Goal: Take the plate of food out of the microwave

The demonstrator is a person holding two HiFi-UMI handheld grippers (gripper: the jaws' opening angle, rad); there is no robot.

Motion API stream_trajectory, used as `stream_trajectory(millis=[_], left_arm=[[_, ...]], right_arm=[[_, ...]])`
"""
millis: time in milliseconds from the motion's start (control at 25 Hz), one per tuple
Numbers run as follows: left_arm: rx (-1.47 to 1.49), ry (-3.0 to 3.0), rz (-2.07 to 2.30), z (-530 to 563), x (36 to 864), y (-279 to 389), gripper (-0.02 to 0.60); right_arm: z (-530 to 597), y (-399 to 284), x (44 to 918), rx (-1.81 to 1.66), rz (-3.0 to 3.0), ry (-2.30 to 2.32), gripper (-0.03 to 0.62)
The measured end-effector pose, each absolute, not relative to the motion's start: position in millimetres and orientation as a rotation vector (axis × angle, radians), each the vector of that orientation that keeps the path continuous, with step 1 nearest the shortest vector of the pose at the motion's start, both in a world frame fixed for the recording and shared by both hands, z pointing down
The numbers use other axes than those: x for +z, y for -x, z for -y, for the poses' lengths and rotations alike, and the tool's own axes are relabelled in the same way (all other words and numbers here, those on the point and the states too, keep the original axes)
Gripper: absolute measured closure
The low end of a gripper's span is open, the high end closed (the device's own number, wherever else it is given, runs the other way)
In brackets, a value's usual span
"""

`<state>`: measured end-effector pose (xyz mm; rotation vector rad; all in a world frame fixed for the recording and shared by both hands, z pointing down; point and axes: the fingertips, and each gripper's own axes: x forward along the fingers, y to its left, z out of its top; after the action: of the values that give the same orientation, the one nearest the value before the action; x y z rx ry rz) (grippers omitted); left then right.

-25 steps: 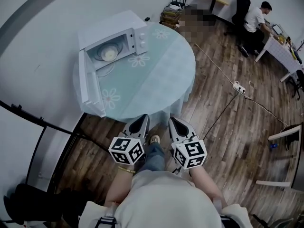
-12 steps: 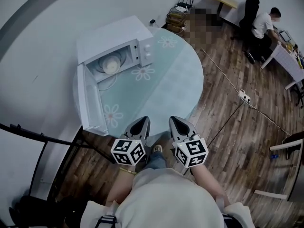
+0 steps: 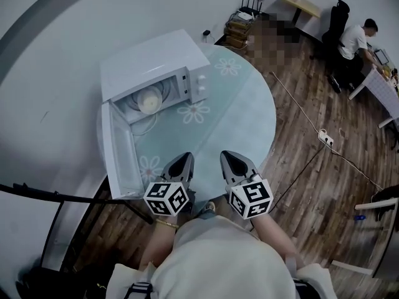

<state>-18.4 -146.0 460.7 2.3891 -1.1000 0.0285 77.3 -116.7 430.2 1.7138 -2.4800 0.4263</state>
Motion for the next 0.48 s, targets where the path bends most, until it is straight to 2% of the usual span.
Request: stream_trajectory(millis=[480], left_arm=[[-0.070,-2.221,1.195,221.7,487.3,51.6,0.572]], right_arm=[[184.6,-59.9,435.1,0.428,2.527,-1.641,0.588]])
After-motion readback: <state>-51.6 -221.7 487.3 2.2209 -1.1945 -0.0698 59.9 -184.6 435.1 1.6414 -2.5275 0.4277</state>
